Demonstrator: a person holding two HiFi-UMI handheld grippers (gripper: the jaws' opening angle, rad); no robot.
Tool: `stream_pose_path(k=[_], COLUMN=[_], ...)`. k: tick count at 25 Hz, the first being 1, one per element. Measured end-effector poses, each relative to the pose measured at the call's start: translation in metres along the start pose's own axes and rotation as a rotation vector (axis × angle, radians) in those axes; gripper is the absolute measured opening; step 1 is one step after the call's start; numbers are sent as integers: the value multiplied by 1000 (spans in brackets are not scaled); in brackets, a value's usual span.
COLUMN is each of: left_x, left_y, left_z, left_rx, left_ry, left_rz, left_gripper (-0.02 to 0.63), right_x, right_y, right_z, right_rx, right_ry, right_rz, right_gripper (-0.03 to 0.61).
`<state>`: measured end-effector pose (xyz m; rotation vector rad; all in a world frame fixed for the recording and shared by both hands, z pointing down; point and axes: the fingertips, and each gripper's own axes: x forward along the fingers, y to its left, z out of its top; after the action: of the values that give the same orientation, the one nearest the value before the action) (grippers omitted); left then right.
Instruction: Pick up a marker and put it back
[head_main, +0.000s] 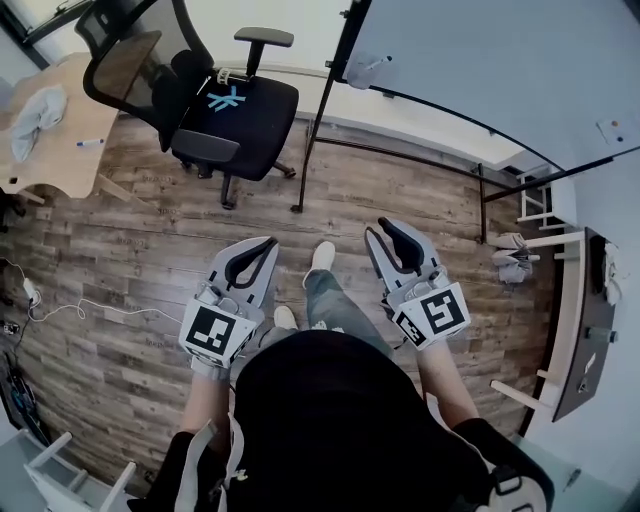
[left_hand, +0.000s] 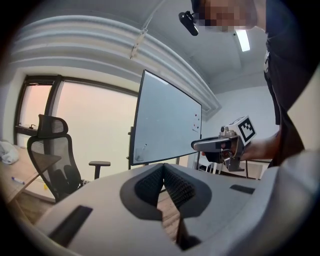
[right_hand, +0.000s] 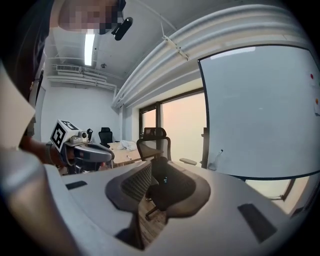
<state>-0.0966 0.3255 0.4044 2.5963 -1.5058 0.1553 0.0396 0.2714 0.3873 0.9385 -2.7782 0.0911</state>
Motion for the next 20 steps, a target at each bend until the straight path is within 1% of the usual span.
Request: stream_pose_path(k=[5,9,12,15,18,20], left_x=[49,94,125,158,187,204], left_y=[40,63,75,84,93,97], left_z=[6,15,26,32,38,41], left_rx=[0,1,-3,-12,12,15], left_ry=[25,51,63,48,55,60], left_rz=[36,47,55,46,45,46], left_gripper=[9,9,9,9,9,9], right_x=[51,83,99,114,125,130], right_y=[-47,-91,-121,-152,-179,-196], right_z=[3,9,13,15,15,14], right_rx=[15,21,33,44,62,70], right_ry=[-3,-3,0,4,3,1], right_rz=[29,39,44,41,38,34], right_gripper=[97,96,95,95,95,97])
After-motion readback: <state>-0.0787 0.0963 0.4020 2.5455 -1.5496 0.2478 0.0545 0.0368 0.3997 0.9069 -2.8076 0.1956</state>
